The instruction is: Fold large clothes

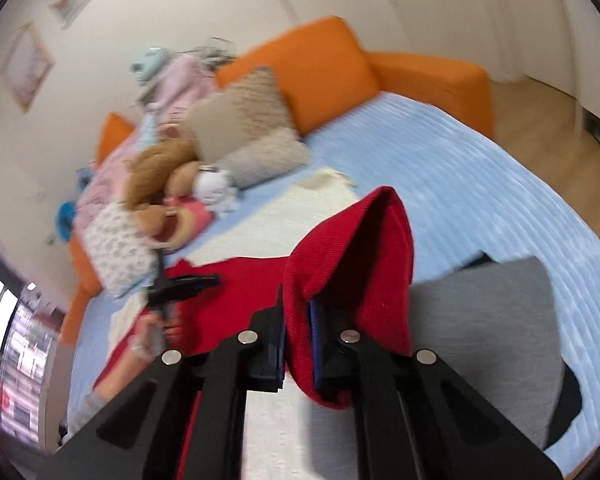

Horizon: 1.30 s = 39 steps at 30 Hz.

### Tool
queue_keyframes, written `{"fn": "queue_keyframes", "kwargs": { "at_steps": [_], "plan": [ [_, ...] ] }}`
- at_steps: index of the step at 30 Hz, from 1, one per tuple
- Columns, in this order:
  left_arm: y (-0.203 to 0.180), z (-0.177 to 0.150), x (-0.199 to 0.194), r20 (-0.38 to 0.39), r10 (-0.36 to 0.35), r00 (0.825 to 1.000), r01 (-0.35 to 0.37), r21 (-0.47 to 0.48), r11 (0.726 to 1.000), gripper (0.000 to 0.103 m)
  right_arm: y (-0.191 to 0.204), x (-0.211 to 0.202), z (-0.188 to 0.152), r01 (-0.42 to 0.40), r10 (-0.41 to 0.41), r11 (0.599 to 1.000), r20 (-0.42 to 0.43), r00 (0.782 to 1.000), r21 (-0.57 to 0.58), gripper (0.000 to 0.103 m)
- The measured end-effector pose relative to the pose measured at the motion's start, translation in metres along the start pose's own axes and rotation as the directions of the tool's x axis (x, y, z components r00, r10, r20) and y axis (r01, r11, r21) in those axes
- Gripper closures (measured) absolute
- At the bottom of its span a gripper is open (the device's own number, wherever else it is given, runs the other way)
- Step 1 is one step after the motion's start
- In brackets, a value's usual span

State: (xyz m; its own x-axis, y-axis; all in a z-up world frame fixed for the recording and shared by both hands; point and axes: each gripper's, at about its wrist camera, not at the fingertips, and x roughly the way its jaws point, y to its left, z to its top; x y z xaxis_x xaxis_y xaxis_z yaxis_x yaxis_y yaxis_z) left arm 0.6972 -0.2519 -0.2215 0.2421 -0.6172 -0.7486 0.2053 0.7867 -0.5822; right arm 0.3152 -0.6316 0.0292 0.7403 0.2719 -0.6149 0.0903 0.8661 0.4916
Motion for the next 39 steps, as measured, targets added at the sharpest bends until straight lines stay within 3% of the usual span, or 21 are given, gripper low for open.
{"fn": "queue_keyframes", "kwargs": {
  "at_steps": [4, 6, 9, 11, 13, 15, 17, 19, 21, 23, 25, 26, 28, 31, 32, 35, 36, 37, 38, 39],
  "plan": [
    [0.025, 0.010, 0.007, 0.020, -0.015, 1.000, 0.017, -0.085, 0.996, 0.097, 0.065, -0.006, -0.001, -0.101, 0.101, 0.990, 0.003, 0.995, -0.099, 0.095],
    [0.038, 0.013, 0.013, 0.004, -0.022, 1.000, 0.022, -0.118, 0.993, 0.097, 0.100, -0.011, -0.008, -0.211, 0.211, 0.968, -0.009, 0.977, -0.137, 0.095],
    [0.062, 0.017, 0.020, 0.021, -0.105, 0.994, 0.108, -0.223, 0.969, 0.096, 0.166, -0.019, -0.031, -0.342, 0.339, 0.888, -0.064, 0.939, -0.307, 0.096],
    [0.064, 0.020, 0.022, 0.035, -0.124, 0.992, 0.129, -0.224, 0.966, 0.096, 0.199, -0.016, -0.051, -0.403, 0.383, 0.839, -0.128, 0.915, -0.365, 0.096],
    [0.064, 0.022, 0.024, 0.042, -0.134, 0.990, 0.140, -0.221, 0.965, 0.096, 0.224, -0.001, -0.076, -0.498, 0.435, 0.783, -0.246, 0.866, -0.371, 0.096],
    [0.069, 0.022, 0.024, 0.042, -0.156, 0.987, 0.162, -0.236, 0.958, 0.096, 0.246, 0.021, -0.109, -0.583, 0.446, 0.727, -0.397, 0.802, -0.363, 0.096],
    [0.074, 0.021, 0.020, 0.050, -0.169, 0.984, 0.176, -0.247, 0.953, 0.096, 0.264, 0.043, -0.150, -0.630, 0.402, 0.686, -0.534, 0.744, -0.362, 0.096],
    [0.078, 0.020, 0.017, 0.061, -0.177, 0.982, 0.187, -0.254, 0.949, 0.095, 0.275, 0.058, -0.184, -0.658, 0.359, 0.658, -0.617, 0.701, -0.365, 0.095],
    [0.087, 0.021, 0.007, 0.072, -0.154, 0.985, 0.167, -0.256, 0.952, 0.096, 0.282, 0.069, -0.224, -0.701, 0.323, 0.622, -0.701, 0.636, -0.349, 0.095],
    [0.095, 0.021, 0.001, 0.084, -0.166, 0.983, 0.183, -0.272, 0.945, 0.097, 0.287, 0.081, -0.261, -0.725, 0.284, 0.607, -0.762, 0.581, -0.326, 0.095],
    [0.099, 0.019, -0.007, 0.092, -0.158, 0.983, 0.177, -0.263, 0.948, 0.097, 0.287, 0.095, -0.290, -0.734, 0.241, 0.603, -0.805, 0.542, -0.313, 0.095],
    [0.099, 0.019, -0.009, 0.092, -0.153, 0.984, 0.172, -0.253, 0.952, 0.097, 0.287, 0.102, -0.295, -0.732, 0.229, 0.608, -0.815, 0.532, -0.307, 0.095],
    [0.099, 0.017, -0.018, 0.096, -0.132, 0.987, 0.151, -0.223, 0.963, 0.097, 0.280, 0.115, -0.315, -0.715, 0.163, 0.616, -0.835, 0.525, -0.330, 0.095],
    [0.091, 0.012, -0.041, 0.127, -0.048, 0.991, 0.064, -0.123, 0.990, 0.091, 0.268, 0.139, -0.333, -0.650, 0.036, 0.625, -0.815, 0.578, -0.432, 0.095],
    [0.084, 0.009, -0.052, 0.145, -0.027, 0.989, 0.038, -0.075, 0.996, 0.090, 0.266, 0.142, -0.338, -0.637, 0.009, 0.623, -0.810, 0.586, -0.454, 0.095],
    [0.052, -0.005, -0.085, 0.169, -0.047, 0.984, 0.034, 0.079, 0.996, 0.084, 0.262, 0.148, -0.354, -0.601, -0.062, 0.610, -0.787, 0.614, -0.516, 0.087],
    [0.043, -0.008, -0.090, 0.159, -0.048, 0.986, 0.029, 0.118, 0.993, 0.082, 0.264, 0.147, -0.357, -0.589, -0.087, 0.600, -0.776, 0.625, -0.541, 0.064],
    [0.030, -0.014, -0.096, 0.142, -0.057, 0.988, 0.034, 0.163, 0.986, 0.068, 0.265, 0.141, -0.360, -0.578, -0.104, 0.587, -0.761, 0.640, -0.566, 0.032],
    [0.019, -0.019, -0.100, 0.128, -0.081, 0.988, 0.056, 0.188, 0.981, 0.061, 0.269, 0.134, -0.358, -0.575, -0.088, 0.586, -0.750, 0.655, -0.571, 0.021],
    [0.013, -0.023, -0.103, 0.124, -0.104, 0.987, 0.078, 0.196, 0.977, 0.057, 0.270, 0.128, -0.356, -0.579, -0.063, 0.592, -0.748, 0.661, -0.561, 0.016]
  ]
}}
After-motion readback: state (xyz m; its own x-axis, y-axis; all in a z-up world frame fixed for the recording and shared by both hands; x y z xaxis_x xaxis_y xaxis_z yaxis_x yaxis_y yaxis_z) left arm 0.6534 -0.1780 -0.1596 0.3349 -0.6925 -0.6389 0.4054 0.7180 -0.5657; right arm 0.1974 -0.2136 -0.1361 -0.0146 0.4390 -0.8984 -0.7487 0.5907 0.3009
